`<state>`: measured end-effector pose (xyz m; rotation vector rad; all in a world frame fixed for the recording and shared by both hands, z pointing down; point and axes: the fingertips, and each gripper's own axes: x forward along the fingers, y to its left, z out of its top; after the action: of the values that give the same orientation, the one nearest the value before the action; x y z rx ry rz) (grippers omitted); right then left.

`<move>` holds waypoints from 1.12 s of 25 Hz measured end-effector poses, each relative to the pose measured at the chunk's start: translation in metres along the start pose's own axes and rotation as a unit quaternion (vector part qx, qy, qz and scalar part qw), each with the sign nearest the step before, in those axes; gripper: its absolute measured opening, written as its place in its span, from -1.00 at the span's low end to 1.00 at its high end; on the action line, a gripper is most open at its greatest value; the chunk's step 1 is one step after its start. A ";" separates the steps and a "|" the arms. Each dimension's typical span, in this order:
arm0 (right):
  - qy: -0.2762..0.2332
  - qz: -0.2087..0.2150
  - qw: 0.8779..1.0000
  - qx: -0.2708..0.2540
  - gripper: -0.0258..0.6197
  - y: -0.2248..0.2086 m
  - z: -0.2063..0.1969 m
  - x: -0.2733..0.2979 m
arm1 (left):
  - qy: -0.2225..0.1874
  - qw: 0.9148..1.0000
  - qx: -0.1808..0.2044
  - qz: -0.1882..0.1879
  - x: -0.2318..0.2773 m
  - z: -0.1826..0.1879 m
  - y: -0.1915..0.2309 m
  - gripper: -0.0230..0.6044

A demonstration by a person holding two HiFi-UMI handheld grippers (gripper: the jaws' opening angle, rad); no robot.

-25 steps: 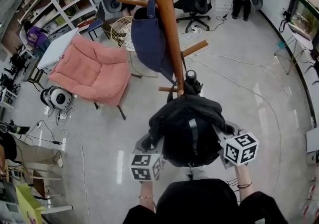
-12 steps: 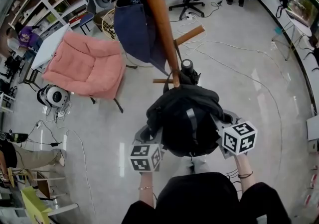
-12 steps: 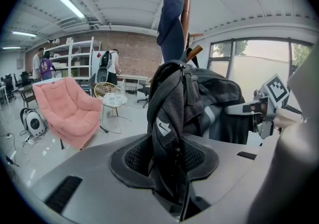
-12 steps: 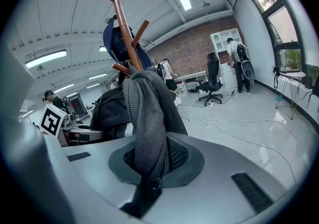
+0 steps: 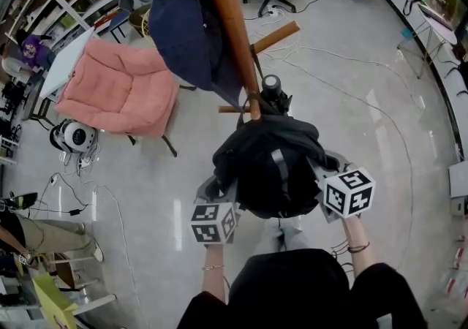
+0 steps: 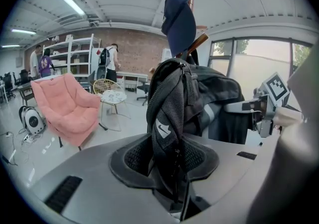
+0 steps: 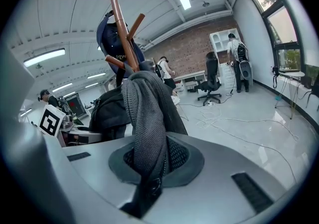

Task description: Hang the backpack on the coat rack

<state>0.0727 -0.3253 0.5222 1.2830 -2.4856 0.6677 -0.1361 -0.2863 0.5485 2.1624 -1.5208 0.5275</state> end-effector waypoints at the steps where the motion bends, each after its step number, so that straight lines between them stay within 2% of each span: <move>1: -0.002 -0.002 1.000 0.000 -0.84 -0.001 0.001 0.001 | 0.001 1.000 0.002 0.000 0.002 0.000 0.000 -0.50; 11: -0.026 -0.016 1.000 0.003 -0.84 -0.005 -0.004 0.014 | -0.007 1.000 0.007 0.010 0.014 -0.002 0.011 -0.49; 21: -0.047 -0.026 0.999 -0.001 -0.84 -0.006 -0.007 0.019 | -0.045 0.999 -0.008 0.012 0.022 -0.001 0.017 -0.48; 28: -0.050 -0.022 0.999 0.002 -0.78 -0.005 -0.009 0.021 | -0.056 0.998 -0.011 0.019 0.023 -0.001 0.020 -0.45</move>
<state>0.0652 -0.3379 0.5409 1.4010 -2.5267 0.6121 -0.1478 -0.3095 0.5649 2.1820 -1.6232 0.4046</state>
